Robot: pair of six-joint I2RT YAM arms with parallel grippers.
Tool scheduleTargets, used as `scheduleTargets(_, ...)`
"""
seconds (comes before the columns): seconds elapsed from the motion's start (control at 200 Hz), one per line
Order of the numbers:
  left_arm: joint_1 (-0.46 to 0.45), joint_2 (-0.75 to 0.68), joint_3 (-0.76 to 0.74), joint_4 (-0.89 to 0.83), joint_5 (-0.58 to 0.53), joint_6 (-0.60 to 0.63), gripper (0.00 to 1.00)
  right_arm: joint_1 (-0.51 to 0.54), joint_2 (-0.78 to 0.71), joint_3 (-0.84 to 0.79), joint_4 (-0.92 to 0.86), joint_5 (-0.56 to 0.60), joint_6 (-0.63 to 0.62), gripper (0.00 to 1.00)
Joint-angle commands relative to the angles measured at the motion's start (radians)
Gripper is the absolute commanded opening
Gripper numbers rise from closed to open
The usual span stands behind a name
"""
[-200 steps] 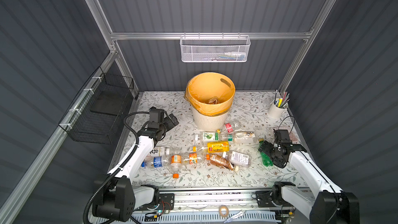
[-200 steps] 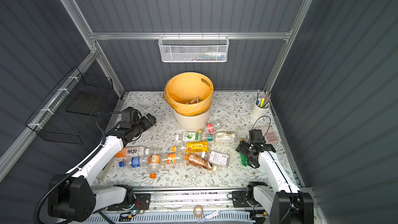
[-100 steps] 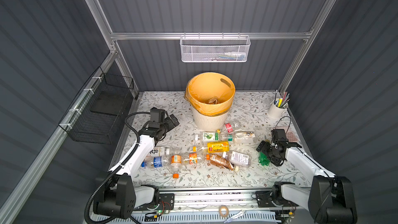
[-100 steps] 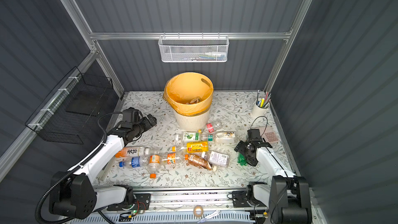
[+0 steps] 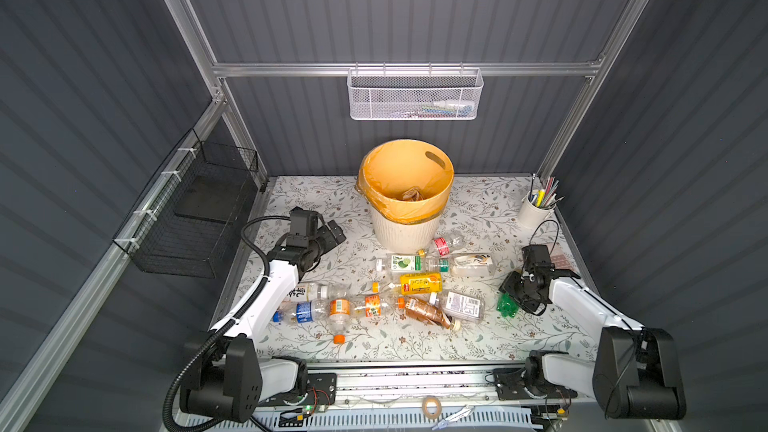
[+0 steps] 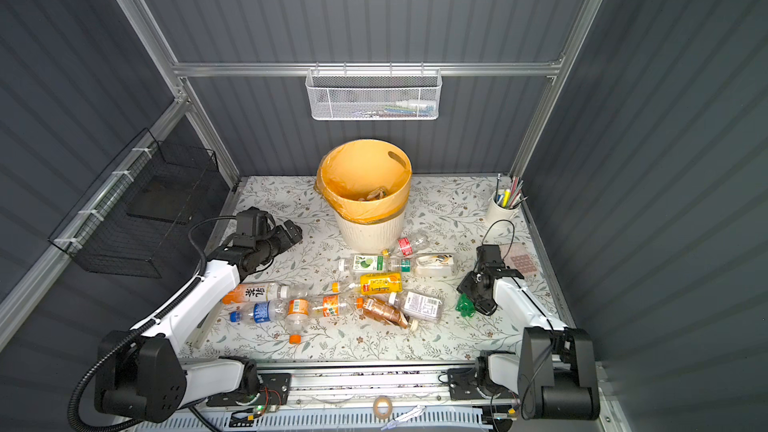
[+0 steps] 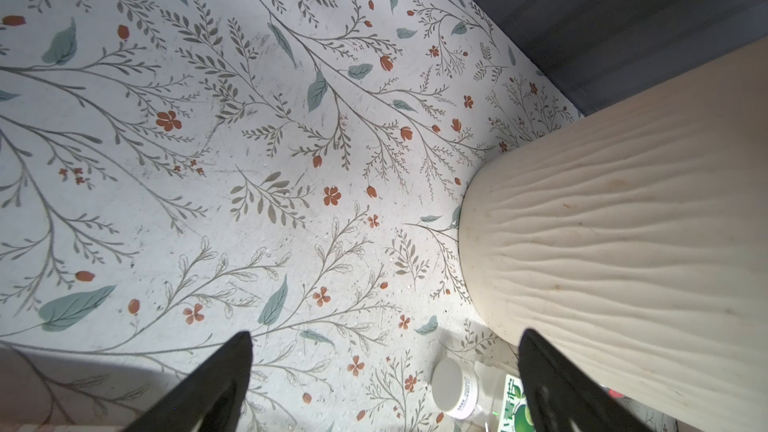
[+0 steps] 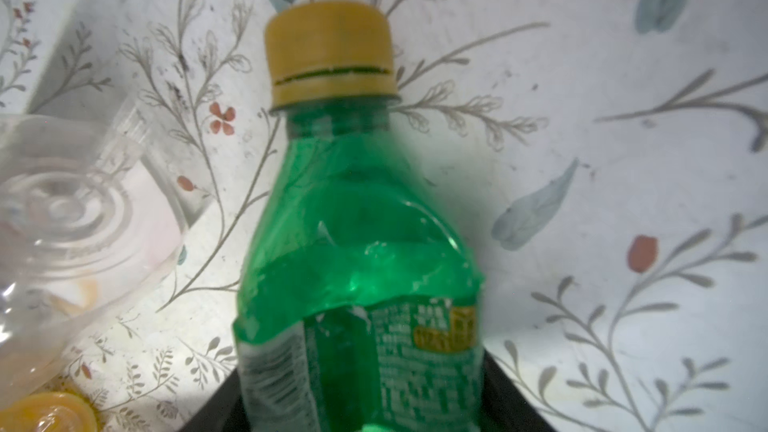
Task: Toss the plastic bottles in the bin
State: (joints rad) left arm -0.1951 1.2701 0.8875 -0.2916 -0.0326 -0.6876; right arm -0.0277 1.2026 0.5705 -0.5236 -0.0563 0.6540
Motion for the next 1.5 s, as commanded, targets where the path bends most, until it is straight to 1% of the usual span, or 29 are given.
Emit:
scheduleTargets(0.0,0.005,0.005,0.015,-0.020,-0.010,0.017,1.00,-0.007,-0.077,0.049,-0.011,0.000,-0.014,0.56)
scheduleTargets(0.09,0.004,0.003,0.013,-0.023,-0.015,0.013,1.00,-0.016,-0.154,0.105,-0.021,-0.022,-0.031,0.58)
scheduleTargets(0.195,0.005,0.003,0.009,-0.028,-0.024,0.006,1.00,-0.034,-0.190,0.225,-0.027,-0.075,-0.056,0.58)
scheduleTargets(0.315,0.004,-0.012,0.002,-0.037,-0.037,-0.001,1.00,-0.041,-0.151,0.433,-0.043,-0.167,-0.080,0.59)
scheduleTargets(0.415,0.005,-0.028,-0.011,-0.038,-0.050,-0.014,1.00,-0.038,-0.091,0.619,-0.013,-0.268,-0.065,0.58)
scheduleTargets(0.45,0.004,-0.031,-0.015,-0.035,-0.049,-0.018,1.00,-0.030,-0.036,0.682,0.005,-0.334,-0.052,0.58)
scheduleTargets(0.53,0.005,-0.035,-0.022,-0.038,-0.049,-0.029,1.00,0.025,0.060,0.838,0.019,-0.380,-0.047,0.58)
scheduleTargets(0.625,0.005,-0.041,-0.033,-0.037,-0.046,-0.047,1.00,0.142,0.205,1.034,0.007,-0.419,-0.063,0.59)
scheduleTargets(0.72,0.003,-0.049,-0.040,-0.044,-0.050,-0.064,1.00,0.247,0.369,1.233,-0.048,-0.462,-0.096,0.60)
scheduleTargets(0.76,0.003,-0.052,-0.039,-0.060,-0.063,-0.073,1.00,0.277,0.436,1.317,-0.081,-0.486,-0.111,0.63)
scheduleTargets(0.79,0.005,-0.053,-0.037,-0.074,-0.074,-0.080,1.00,0.292,0.483,1.379,-0.113,-0.497,-0.127,0.67)
scheduleTargets(0.87,0.004,-0.052,-0.029,-0.111,-0.096,-0.094,1.00,0.301,0.569,1.508,-0.193,-0.471,-0.154,0.75)
scheduleTargets(0.89,0.005,-0.053,-0.027,-0.120,-0.101,-0.097,1.00,0.300,0.578,1.525,-0.202,-0.458,-0.160,0.79)
scheduleTargets(0.92,0.005,-0.055,-0.022,-0.135,-0.107,-0.103,1.00,0.299,0.586,1.544,-0.211,-0.437,-0.169,0.87)
scheduleTargets(0.945,0.005,-0.057,-0.019,-0.149,-0.114,-0.113,1.00,0.299,0.585,1.551,-0.216,-0.415,-0.176,0.96)
scheduleTargets(0.965,0.004,-0.059,-0.016,-0.158,-0.119,-0.119,1.00,0.298,0.581,1.552,-0.216,-0.399,-0.180,0.99)
scheduleTargets(1.076,0.004,-0.093,-0.010,-0.217,-0.146,-0.193,1.00,0.284,0.525,1.516,-0.198,-0.323,-0.198,0.99)
scheduleTargets(1.156,0.003,-0.130,-0.012,-0.268,-0.167,-0.264,1.00,0.266,0.459,1.426,-0.153,-0.308,-0.194,0.99)
scheduleTargets(1.241,0.003,-0.175,-0.014,-0.325,-0.182,-0.324,1.00,0.242,0.370,1.284,-0.084,-0.300,-0.184,0.99)
scheduleTargets(1.381,0.003,-0.245,0.009,-0.468,-0.256,-0.416,1.00,0.190,0.228,1.005,0.016,-0.290,-0.155,0.99)
scheduleTargets(1.491,0.003,-0.282,0.010,-0.570,-0.263,-0.500,1.00,0.133,0.126,0.802,0.071,-0.292,-0.130,0.99)
